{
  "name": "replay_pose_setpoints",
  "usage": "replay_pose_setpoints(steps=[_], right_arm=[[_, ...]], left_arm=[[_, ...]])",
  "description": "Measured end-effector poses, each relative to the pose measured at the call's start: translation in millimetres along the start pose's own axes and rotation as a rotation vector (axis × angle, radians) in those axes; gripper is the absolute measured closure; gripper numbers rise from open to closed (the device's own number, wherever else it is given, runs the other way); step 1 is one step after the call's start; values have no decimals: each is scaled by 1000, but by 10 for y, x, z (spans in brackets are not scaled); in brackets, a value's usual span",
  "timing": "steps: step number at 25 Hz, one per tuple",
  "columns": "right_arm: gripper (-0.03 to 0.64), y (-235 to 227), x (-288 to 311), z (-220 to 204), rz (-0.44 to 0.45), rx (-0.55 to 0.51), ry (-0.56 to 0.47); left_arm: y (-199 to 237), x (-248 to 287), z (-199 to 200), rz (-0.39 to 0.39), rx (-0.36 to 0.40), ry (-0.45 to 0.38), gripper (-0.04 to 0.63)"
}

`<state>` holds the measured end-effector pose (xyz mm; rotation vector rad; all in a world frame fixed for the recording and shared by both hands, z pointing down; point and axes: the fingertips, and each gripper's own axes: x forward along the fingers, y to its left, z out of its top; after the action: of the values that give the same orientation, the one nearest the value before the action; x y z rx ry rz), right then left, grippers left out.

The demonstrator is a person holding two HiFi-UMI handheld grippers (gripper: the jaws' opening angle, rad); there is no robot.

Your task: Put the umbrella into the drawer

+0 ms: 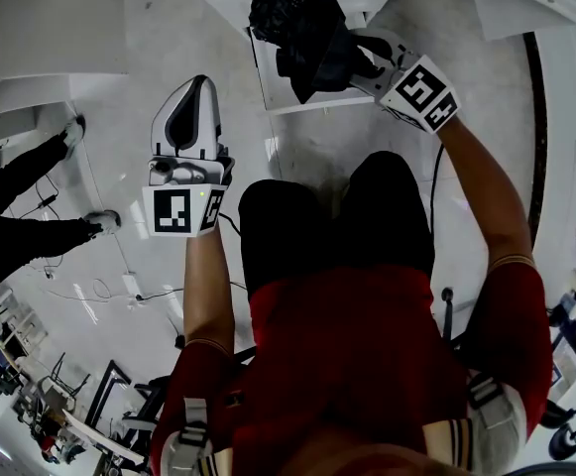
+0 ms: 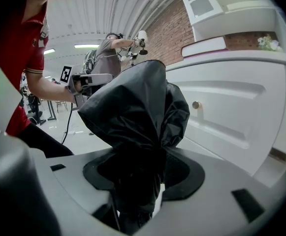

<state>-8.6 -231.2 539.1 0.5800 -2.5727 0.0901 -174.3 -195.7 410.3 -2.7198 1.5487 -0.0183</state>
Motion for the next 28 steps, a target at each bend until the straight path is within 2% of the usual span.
replay_pose_setpoints(steps=[14,28], right_arm=[[397,-63,574,-931,63,-122,58],[399,-224,1075,-1736,120,-253,173]], left_arm=[[50,124,-1001,5,28,-50,589],[144,156,-1745,27,48,-68,589]])
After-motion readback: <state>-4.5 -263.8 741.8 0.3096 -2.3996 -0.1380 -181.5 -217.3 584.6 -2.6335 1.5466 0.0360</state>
